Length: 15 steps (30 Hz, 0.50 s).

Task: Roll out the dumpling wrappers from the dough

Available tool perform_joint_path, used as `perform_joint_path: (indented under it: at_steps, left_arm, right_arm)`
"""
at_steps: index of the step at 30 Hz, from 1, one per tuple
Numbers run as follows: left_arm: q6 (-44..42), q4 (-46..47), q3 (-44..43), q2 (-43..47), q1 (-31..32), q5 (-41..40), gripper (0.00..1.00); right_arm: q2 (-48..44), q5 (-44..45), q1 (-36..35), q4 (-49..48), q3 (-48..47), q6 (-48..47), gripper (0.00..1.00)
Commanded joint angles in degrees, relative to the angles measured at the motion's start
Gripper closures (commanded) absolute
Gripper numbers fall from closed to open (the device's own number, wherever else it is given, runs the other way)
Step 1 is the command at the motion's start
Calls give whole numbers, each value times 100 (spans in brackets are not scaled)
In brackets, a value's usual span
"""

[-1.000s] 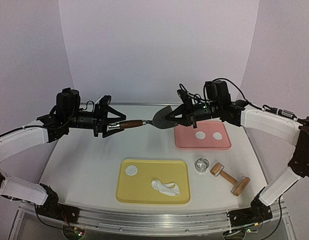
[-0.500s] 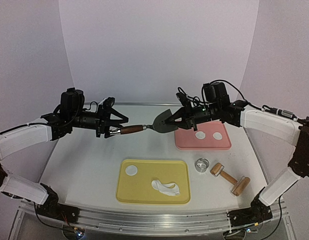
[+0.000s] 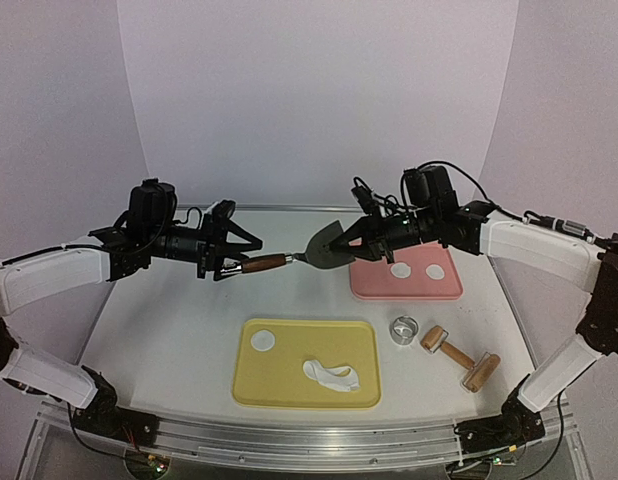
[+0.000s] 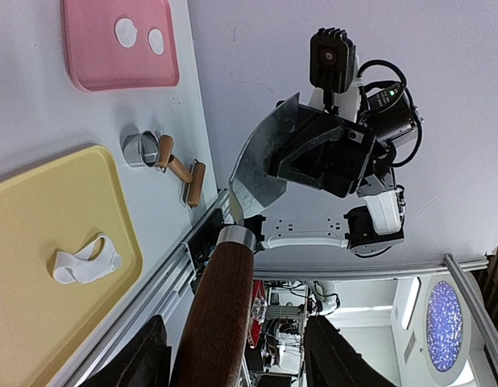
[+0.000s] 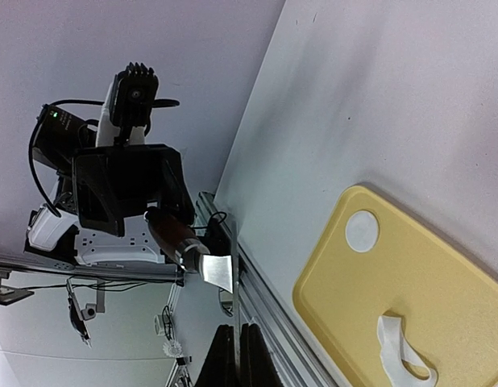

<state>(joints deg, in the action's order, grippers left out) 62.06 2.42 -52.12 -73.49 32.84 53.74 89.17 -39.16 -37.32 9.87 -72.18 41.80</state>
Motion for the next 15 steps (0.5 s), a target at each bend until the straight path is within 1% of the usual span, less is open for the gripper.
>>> perform_joint_path:
  at_steps: [1, 4, 6, 7, 8, 9, 15]
  left_arm:
    - [143, 411, -166, 102, 73, 88, 41]
    - [299, 713, -13, 188, 75, 52, 36]
    - [400, 873, 91, 222, 73, 51, 32]
    - [389, 847, 119, 243, 73, 43, 28]
    - [387, 839, 133, 258, 73, 42, 27]
    - [380, 831, 167, 292, 69, 24, 26]
    - [232, 560, 164, 313, 73, 60, 16]
  right_arm:
    - [-59, 515, -40, -108, 103, 5, 100]
    - [-83, 556, -39, -328, 252, 185, 100]
    - [-92, 546, -44, -625, 401, 424, 100]
    - [-92, 545, -39, -870, 508, 598, 100]
    - [-86, 537, -39, -902, 553, 639, 100]
    - [-64, 518, -38, -1181, 599, 791, 100]
    - [-48, 506, -44, -1452, 673, 958, 100]
